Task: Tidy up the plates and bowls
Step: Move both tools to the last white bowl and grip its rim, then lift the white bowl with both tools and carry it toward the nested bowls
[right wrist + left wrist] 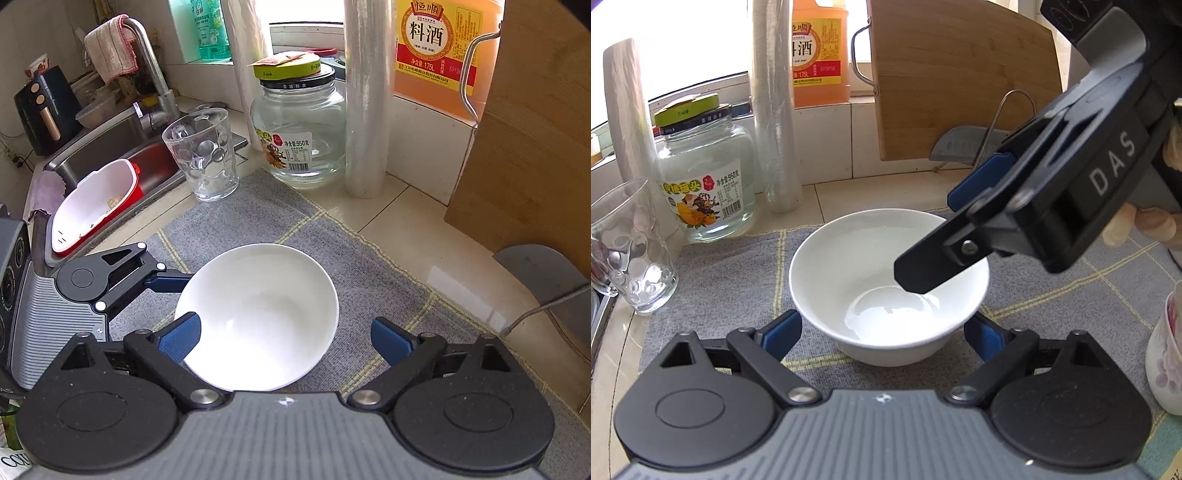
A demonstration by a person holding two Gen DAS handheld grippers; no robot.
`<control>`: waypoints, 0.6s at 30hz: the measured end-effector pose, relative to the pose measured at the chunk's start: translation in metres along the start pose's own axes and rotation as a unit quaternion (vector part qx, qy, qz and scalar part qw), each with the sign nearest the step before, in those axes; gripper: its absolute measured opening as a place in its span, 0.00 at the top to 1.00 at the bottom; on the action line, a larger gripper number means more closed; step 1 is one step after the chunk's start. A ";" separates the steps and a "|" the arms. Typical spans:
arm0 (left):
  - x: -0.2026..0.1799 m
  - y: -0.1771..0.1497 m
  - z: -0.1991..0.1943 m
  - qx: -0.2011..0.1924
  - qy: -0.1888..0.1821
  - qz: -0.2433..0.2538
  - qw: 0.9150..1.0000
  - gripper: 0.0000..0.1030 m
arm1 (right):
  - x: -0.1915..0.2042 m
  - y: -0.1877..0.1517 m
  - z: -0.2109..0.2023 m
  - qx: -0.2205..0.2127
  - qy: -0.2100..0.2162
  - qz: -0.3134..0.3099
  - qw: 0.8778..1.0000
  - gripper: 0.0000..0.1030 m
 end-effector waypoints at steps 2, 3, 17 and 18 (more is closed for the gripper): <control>0.000 0.001 0.001 -0.001 -0.003 0.000 1.000 0.09 | 0.000 0.001 0.004 0.003 0.004 -0.002 1.000 0.05; 0.000 0.001 0.001 -0.003 -0.004 0.000 1.000 0.09 | -0.001 0.002 0.005 0.005 0.004 -0.003 1.000 0.07; 0.000 0.004 0.002 -0.007 -0.013 0.007 1.000 0.10 | -0.001 0.007 0.020 0.012 0.022 -0.004 1.000 0.22; 0.001 0.004 0.002 -0.008 -0.013 0.007 1.000 0.10 | -0.001 0.008 0.021 0.011 0.022 -0.004 1.000 0.23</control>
Point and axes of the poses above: each gripper's, at about its wrist camera, not at the fingertips, and z roughly the way its jaws point, x to its left, y to its top, the point moved 3 cm from there along z, roughly the way its jaws point, and after that the axes turned 7 degrees about -z, right-handed, at the moved point
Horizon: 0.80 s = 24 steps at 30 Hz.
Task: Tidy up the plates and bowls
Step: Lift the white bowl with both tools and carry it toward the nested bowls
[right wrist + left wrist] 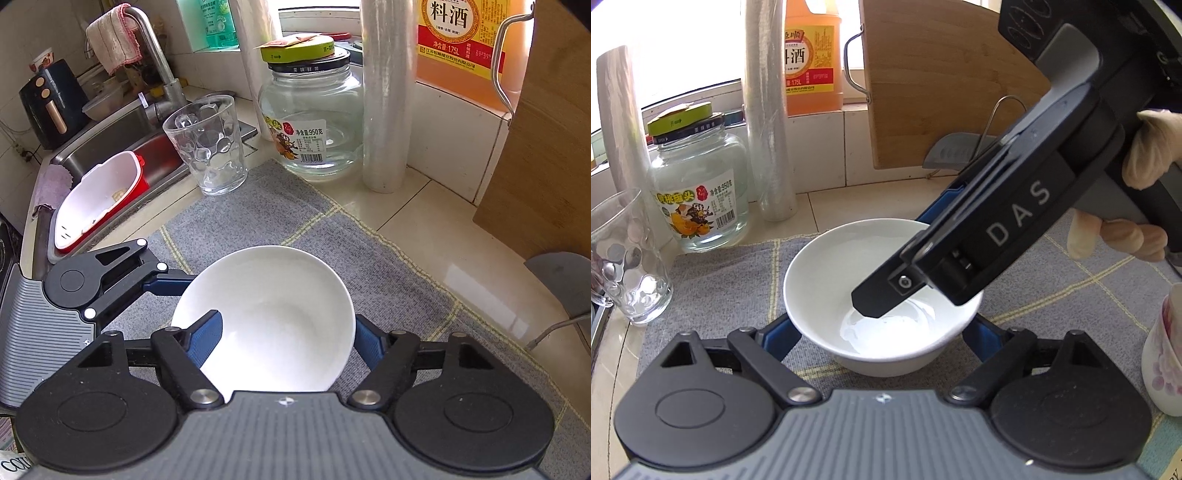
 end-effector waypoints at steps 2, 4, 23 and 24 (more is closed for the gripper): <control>0.000 0.000 0.000 0.000 -0.001 0.000 1.000 0.10 | -0.001 0.000 0.000 0.000 0.002 0.001 1.000 0.23; 0.000 0.000 0.000 0.000 -0.001 0.001 1.000 0.10 | -0.001 0.000 0.000 0.000 0.003 0.003 1.000 0.23; -0.007 -0.002 -0.009 0.006 -0.005 0.009 1.000 0.10 | 0.005 -0.004 -0.007 -0.006 0.006 0.010 1.000 0.23; -0.008 -0.003 -0.011 0.007 -0.006 0.009 1.000 0.10 | 0.006 -0.005 -0.009 -0.006 0.006 0.010 1.000 0.23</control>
Point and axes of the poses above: each gripper's, at about its wrist camera, not at the fingertips, and z roughly the way its jaws point, x to its left, y to its top, the point moved 3 cm from there along z, roughly the way its jaws point, and after that the axes turned 7 degrees about -z, right-handed, at the moved point
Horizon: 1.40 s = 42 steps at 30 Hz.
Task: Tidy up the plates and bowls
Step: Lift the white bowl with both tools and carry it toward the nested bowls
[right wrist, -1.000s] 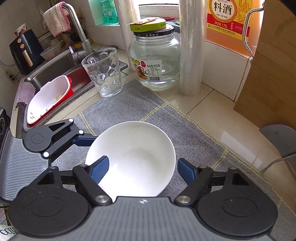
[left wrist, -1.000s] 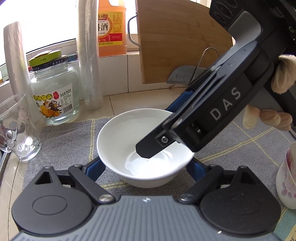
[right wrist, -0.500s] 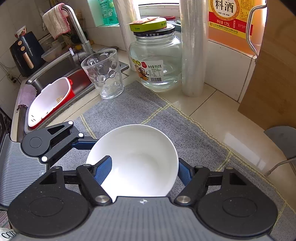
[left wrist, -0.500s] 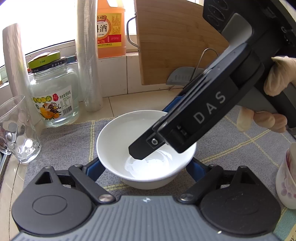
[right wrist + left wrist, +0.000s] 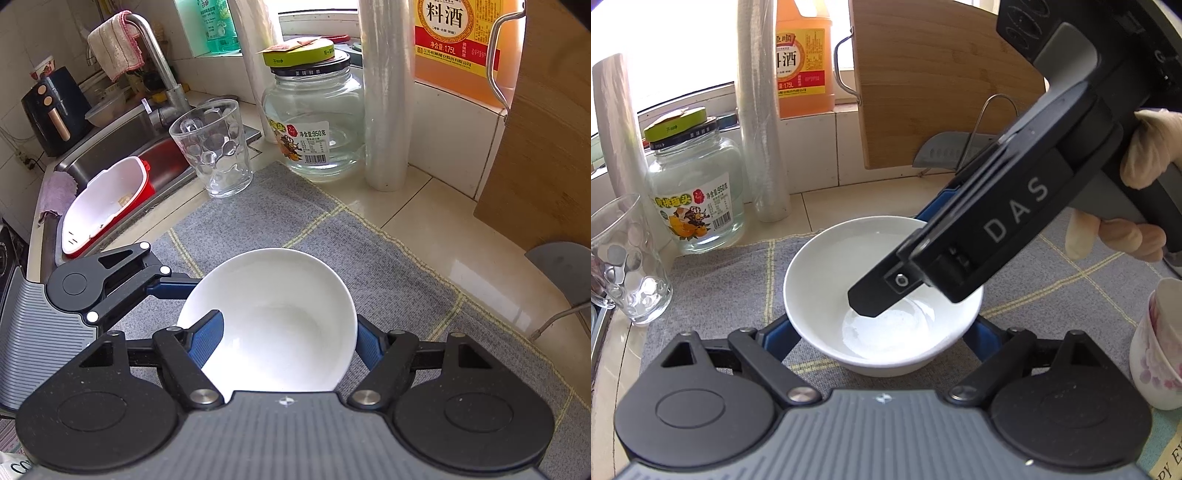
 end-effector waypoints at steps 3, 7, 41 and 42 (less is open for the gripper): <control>-0.005 -0.001 -0.006 0.003 -0.002 0.001 1.000 0.10 | 0.004 -0.004 -0.006 -0.002 0.001 0.001 1.000 0.23; -0.012 -0.003 -0.015 0.006 -0.004 0.003 1.000 0.10 | 0.009 -0.009 -0.018 -0.008 0.004 0.005 1.000 0.23; -0.103 -0.010 -0.104 0.020 -0.029 0.050 0.998 0.10 | 0.058 -0.093 -0.137 -0.063 0.000 0.009 0.998 0.23; -0.106 -0.010 -0.105 0.019 -0.030 0.053 0.998 0.10 | 0.058 -0.095 -0.140 -0.065 -0.001 0.009 0.998 0.23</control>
Point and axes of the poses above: each gripper's, at about its wrist camera, not at the fingertips, and z roughly the way its jaws point, x to its left, y to its top, the point moved 3 cm from there along z, roughly the way its jaws point, and after that the axes turned 7 degrees about -z, right-handed, at the moved point
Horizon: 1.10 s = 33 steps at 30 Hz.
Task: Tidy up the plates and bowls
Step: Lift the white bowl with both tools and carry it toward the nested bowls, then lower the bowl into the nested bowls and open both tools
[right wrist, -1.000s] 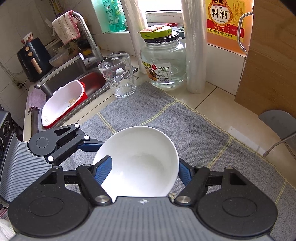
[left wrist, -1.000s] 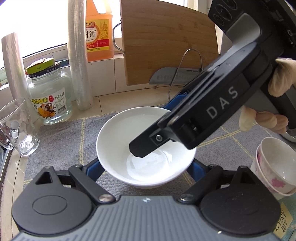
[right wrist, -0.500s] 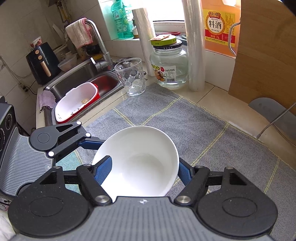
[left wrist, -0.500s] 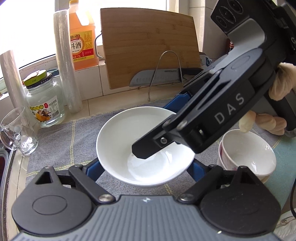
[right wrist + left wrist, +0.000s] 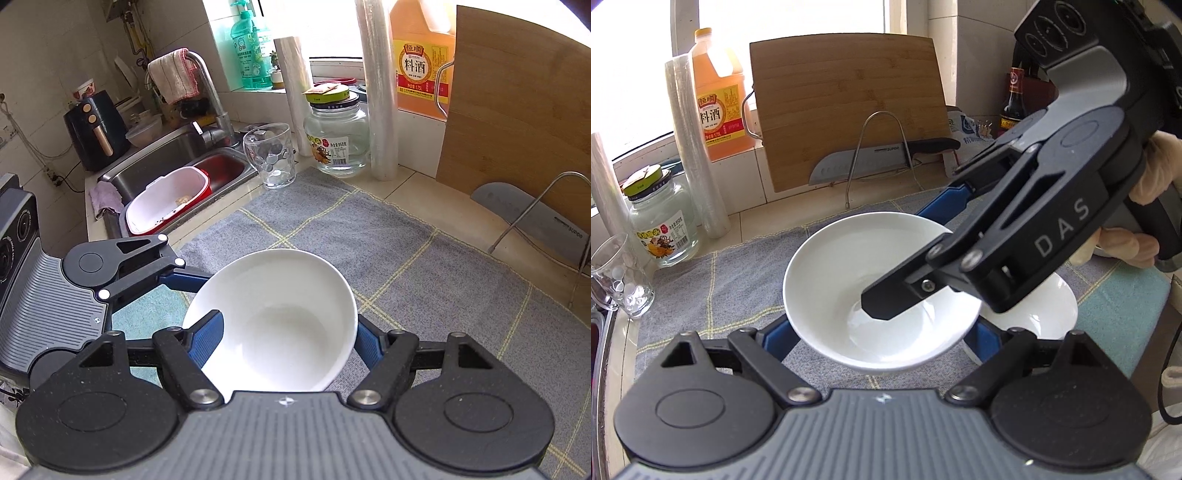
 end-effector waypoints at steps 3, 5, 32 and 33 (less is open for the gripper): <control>-0.009 0.001 -0.004 -0.003 -0.005 0.008 1.000 0.10 | 0.001 -0.007 -0.013 -0.006 -0.005 0.000 1.000 0.23; -0.014 0.001 -0.005 -0.004 -0.009 0.012 1.000 0.10 | 0.002 -0.011 -0.020 -0.009 -0.010 -0.001 1.000 0.23; -0.072 0.008 0.025 0.005 -0.086 0.044 0.995 0.10 | -0.033 -0.065 -0.068 -0.005 -0.075 0.056 0.996 0.23; -0.072 0.007 0.026 0.007 -0.088 0.043 0.995 0.10 | -0.034 -0.067 -0.068 -0.003 -0.075 0.058 0.995 0.23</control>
Point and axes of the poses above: each gripper's, at about its wrist camera, not at the fingertips, and z roughly the way its jaws point, x to its left, y to its top, the point moved 3 cm from there along z, roughly the way its jaws point, and after that the axes turned 7 degrees about -z, right-handed, at the moved point
